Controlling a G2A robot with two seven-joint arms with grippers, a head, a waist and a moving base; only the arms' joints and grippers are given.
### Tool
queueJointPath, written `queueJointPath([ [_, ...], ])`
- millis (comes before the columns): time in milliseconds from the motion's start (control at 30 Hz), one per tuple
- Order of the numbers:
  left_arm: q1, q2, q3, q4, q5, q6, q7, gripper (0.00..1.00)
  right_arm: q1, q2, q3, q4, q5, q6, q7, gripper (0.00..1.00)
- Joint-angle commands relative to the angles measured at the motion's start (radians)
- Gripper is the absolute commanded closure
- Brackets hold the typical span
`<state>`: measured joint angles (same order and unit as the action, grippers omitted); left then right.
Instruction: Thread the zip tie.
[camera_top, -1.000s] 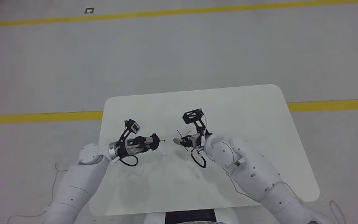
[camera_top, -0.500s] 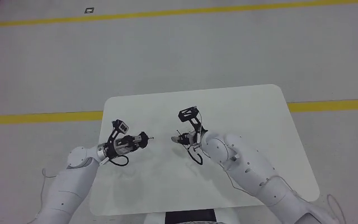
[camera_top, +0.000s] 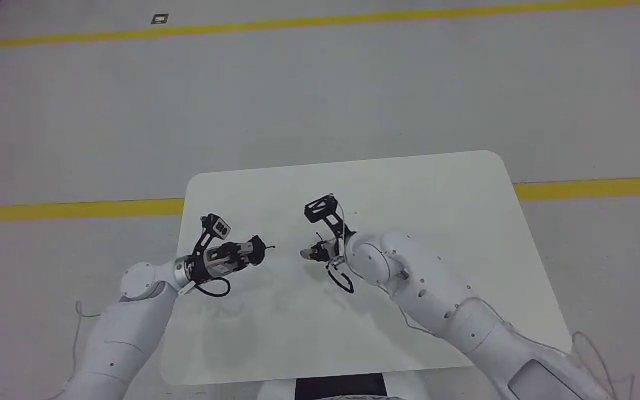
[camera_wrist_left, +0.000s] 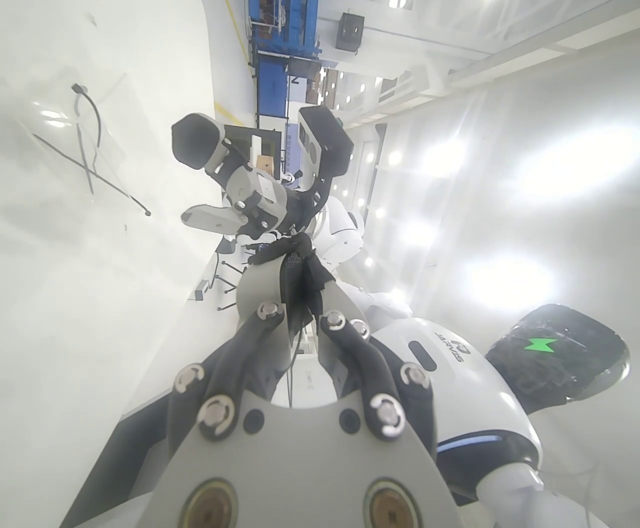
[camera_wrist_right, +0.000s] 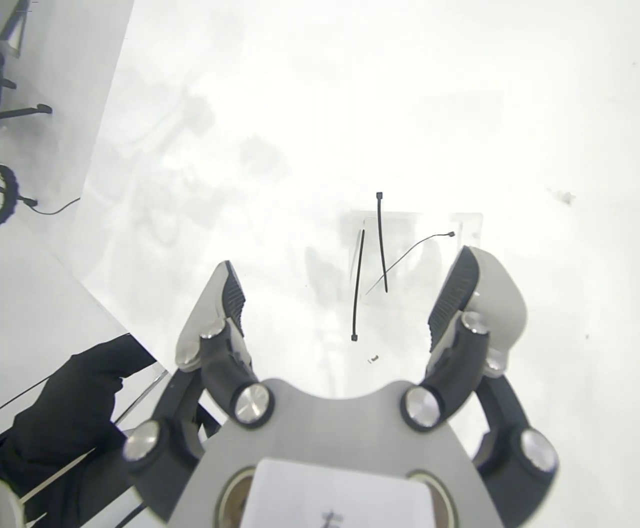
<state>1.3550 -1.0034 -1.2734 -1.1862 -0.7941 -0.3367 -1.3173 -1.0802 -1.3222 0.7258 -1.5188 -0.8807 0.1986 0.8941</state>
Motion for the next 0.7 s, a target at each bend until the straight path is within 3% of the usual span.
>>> queueJointPath([
  [0, 0.000, 0.000, 0.000, 0.000, 0.000, 0.000, 0.000, 1.00, 0.002, -0.001, -0.003, 0.003, -0.001, -0.001, -0.002, 0.00],
  [467, 0.000, 0.000, 0.000, 0.000, 0.000, 0.000, 0.000, 1.00, -0.005, -0.002, -0.006, -0.004, -0.054, -0.011, 0.000, 0.01],
  [533, 0.000, 0.000, 0.000, 0.000, 0.000, 0.000, 0.000, 1.00, -0.004, -0.005, -0.007, -0.003, -0.059, -0.004, 0.008, 0.41],
  [567, 0.000, 0.000, 0.000, 0.000, 0.000, 0.000, 0.000, 1.00, -0.003, -0.006, -0.007, -0.001, -0.062, -0.003, 0.010, 0.53],
  [667, 0.000, 0.000, 0.000, 0.000, 0.000, 0.000, 0.000, 1.00, 0.001, -0.009, -0.008, 0.008, -0.070, -0.002, 0.017, 0.58],
])
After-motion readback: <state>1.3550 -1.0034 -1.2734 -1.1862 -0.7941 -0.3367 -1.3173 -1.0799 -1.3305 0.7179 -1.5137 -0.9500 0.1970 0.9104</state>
